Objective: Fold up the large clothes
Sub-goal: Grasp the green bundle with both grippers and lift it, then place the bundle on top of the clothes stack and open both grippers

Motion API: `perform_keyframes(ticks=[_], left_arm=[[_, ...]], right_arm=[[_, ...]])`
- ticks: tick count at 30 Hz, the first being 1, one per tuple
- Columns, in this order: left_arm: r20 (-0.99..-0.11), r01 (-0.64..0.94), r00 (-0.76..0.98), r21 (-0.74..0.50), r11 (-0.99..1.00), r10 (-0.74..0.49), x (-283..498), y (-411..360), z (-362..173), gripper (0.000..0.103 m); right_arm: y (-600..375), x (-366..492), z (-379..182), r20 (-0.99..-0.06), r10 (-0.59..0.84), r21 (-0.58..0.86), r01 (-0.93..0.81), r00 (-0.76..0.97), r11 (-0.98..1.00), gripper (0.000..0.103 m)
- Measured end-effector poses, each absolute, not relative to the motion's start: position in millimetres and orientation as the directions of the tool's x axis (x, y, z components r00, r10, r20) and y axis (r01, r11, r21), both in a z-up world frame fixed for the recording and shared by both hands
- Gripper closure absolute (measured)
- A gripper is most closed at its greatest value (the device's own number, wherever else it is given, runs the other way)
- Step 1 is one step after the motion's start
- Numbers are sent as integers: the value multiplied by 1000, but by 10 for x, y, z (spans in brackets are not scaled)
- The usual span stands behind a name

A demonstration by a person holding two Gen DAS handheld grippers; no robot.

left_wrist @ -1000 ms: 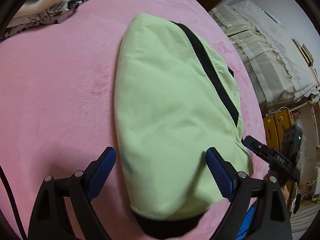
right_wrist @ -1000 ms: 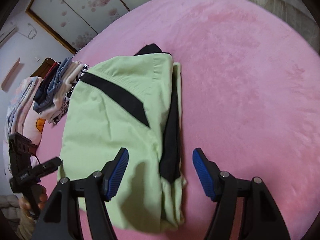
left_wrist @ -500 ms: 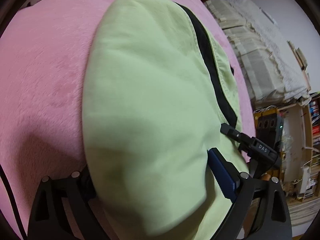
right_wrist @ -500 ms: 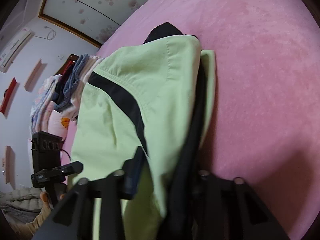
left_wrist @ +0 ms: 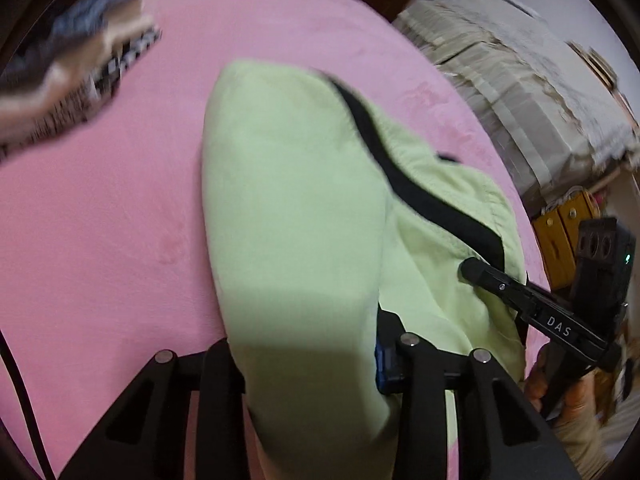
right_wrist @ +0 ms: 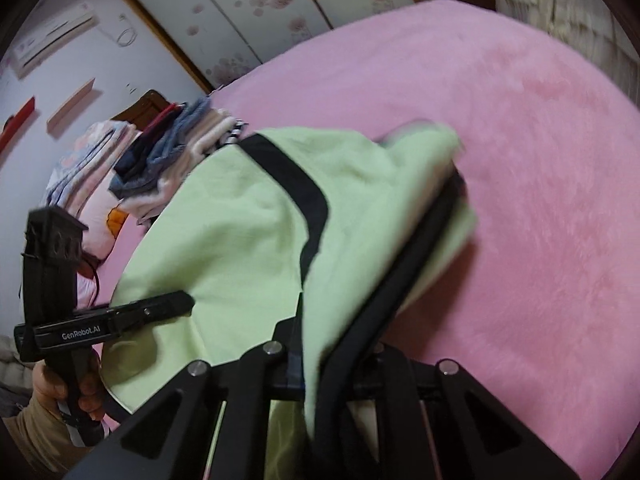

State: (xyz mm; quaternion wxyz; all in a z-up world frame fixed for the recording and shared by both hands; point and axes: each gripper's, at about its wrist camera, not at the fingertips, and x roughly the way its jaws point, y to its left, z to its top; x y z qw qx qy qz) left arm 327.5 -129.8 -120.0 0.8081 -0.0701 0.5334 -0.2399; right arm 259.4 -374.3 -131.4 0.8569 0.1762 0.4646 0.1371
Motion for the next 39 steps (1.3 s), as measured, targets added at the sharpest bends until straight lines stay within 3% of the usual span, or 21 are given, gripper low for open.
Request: perform_keyframes(ticks=[4, 12, 18, 23, 27, 31, 34, 36, 38, 39], left_arm=[[-819, 372, 345, -329, 868, -458, 3166, -1101, -752, 69], [-809, 424, 425, -219, 879, -407, 3311, -70, 327, 69], [-785, 426, 526, -89, 900, -326, 3989, 646, 1130, 69], [-746, 392, 611, -7, 920, -265, 4894, 1203, 1496, 68], [-733, 354, 644, 29, 935, -222, 5683, 1554, 1474, 66], [-760, 279, 630, 27, 960, -162, 6405, 1857, 1097, 63], [-815, 196, 575, 54, 979, -70, 6804, 1961, 512, 50], [-835, 130, 548, 36, 991, -42, 6947, 2086, 116, 30], [-790, 90, 611, -5, 996, -59, 6926, 2219, 51, 20], [-777, 90, 625, -17, 996, -70, 6895, 2238, 69, 20]], right_arm=[[-3434, 2426, -992, -733, 405, 419, -105, 546, 902, 94], [-2608, 2674, -226, -618, 524, 520, -196, 586, 831, 94], [-1821, 3480, 480, -550, 551, 478, -305, 627, 824, 94], [-1185, 4346, 842, -497, 542, 422, -358, 677, 833, 94], [-749, 5116, 840, -470, 533, 411, -359, 704, 838, 94], [-493, 5803, 474, -478, 536, 446, -334, 696, 830, 94], [-430, 6220, -88, -560, 514, 486, -245, 650, 839, 90], [-397, 6370, -376, -630, 446, 437, -185, 636, 880, 74], [-468, 6409, -613, -651, 429, 426, -167, 626, 889, 66], [-513, 6400, -654, -644, 440, 433, -176, 626, 884, 63]])
